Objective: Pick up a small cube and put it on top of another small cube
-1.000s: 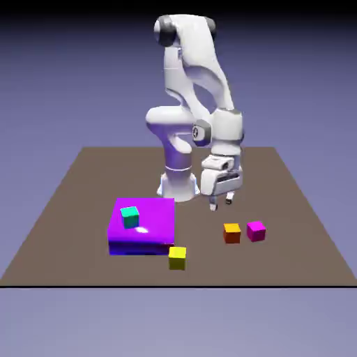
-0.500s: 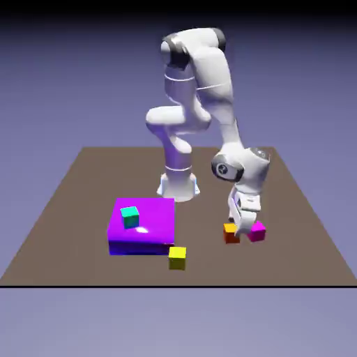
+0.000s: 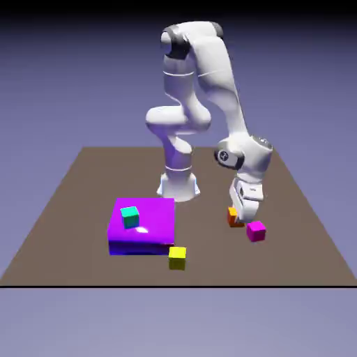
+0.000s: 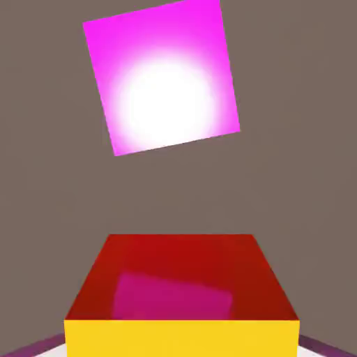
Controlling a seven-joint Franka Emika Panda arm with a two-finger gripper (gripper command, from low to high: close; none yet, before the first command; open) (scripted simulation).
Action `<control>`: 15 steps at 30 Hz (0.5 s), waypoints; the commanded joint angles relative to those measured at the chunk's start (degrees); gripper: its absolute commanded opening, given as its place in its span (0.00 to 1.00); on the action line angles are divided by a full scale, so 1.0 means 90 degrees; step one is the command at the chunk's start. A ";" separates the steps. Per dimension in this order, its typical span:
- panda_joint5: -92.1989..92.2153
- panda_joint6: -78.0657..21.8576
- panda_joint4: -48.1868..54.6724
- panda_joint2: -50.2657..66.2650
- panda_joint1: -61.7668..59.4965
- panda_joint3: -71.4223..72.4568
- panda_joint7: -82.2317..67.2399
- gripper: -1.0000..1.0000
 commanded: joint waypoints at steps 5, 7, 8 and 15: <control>0.1092 -0.0823 0.0626 -0.0038 0.0725 -0.0183 0.1390 0.00; 0.1532 -0.1153 0.0876 -0.0053 0.1018 -0.0255 0.1944 0.00; 0.1752 -0.1318 0.1001 -0.0060 0.1164 -0.0291 0.2221 0.00; 0.0904 -0.0276 0.0894 0.1038 0.1388 -0.0674 0.3079 0.00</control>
